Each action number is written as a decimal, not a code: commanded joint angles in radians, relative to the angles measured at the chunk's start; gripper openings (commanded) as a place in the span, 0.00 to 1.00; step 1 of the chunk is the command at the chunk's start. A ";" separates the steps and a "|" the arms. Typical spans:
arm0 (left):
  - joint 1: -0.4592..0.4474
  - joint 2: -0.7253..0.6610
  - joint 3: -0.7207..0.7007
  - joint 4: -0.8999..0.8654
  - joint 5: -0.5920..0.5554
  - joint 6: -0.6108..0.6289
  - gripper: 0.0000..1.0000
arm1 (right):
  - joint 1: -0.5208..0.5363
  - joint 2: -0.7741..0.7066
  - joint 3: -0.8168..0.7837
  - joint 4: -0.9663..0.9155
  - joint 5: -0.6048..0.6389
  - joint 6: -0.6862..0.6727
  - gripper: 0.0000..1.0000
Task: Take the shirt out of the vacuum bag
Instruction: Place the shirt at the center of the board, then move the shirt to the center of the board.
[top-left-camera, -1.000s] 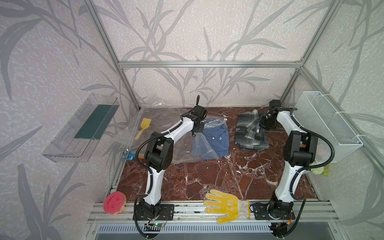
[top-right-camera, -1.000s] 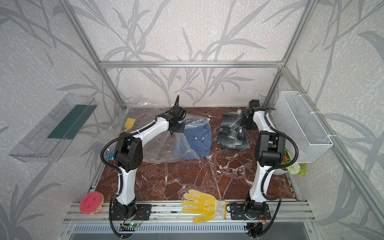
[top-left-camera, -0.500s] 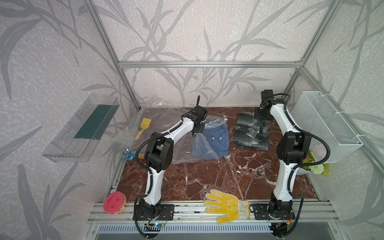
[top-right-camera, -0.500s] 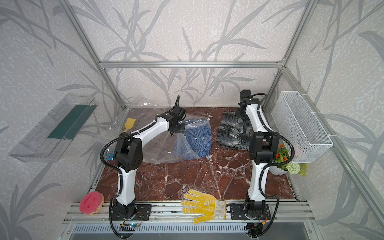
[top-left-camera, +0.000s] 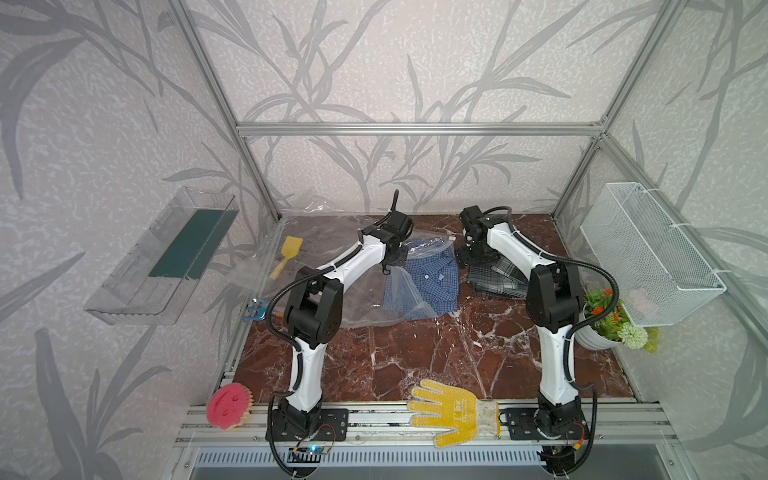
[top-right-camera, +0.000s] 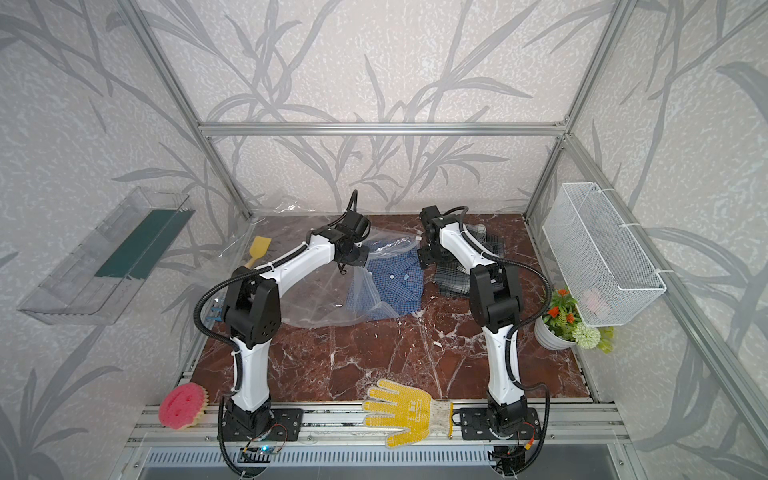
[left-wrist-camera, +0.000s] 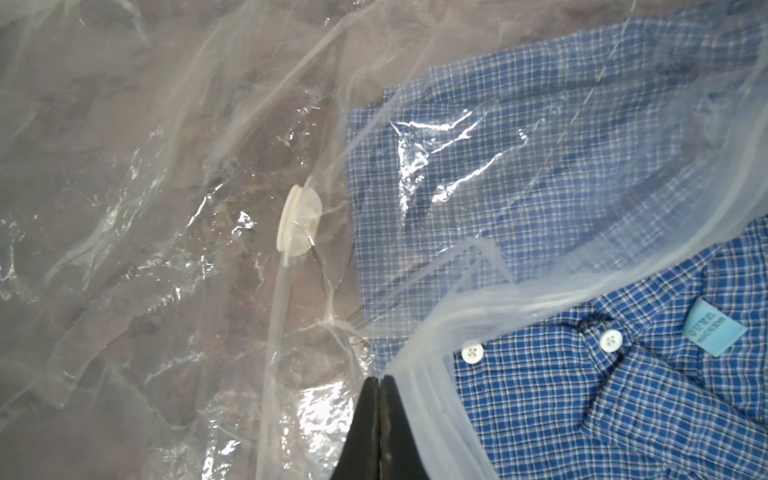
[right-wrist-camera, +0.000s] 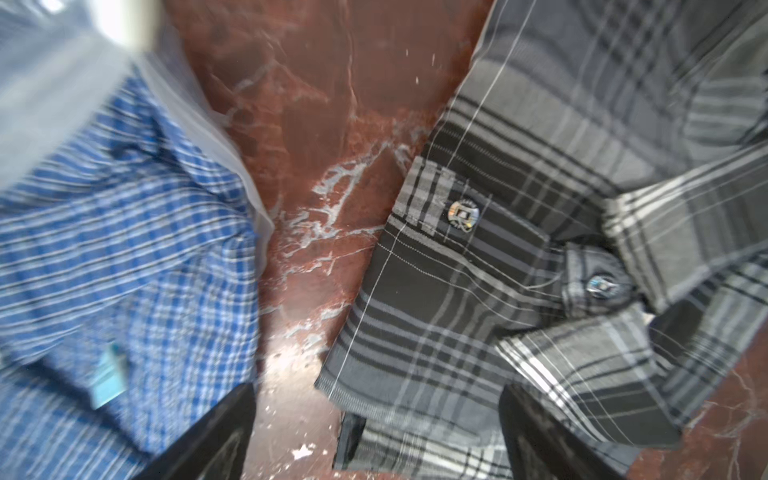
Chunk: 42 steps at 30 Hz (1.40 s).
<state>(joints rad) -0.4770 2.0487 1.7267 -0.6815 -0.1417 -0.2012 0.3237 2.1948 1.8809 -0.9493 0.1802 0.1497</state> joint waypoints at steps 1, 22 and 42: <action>0.002 -0.050 -0.015 -0.018 -0.023 0.010 0.00 | 0.005 0.043 -0.009 -0.023 0.062 0.019 0.92; 0.001 -0.072 -0.036 -0.026 -0.017 0.004 0.00 | -0.114 0.030 -0.119 0.007 0.119 -0.015 0.85; -0.078 -0.124 -0.023 -0.107 0.033 0.106 0.41 | -0.153 -0.122 -0.154 0.102 -0.108 -0.088 0.87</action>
<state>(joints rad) -0.5125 1.9755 1.6985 -0.7380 -0.1230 -0.1513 0.1711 2.1967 1.7653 -0.8814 0.1780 0.0353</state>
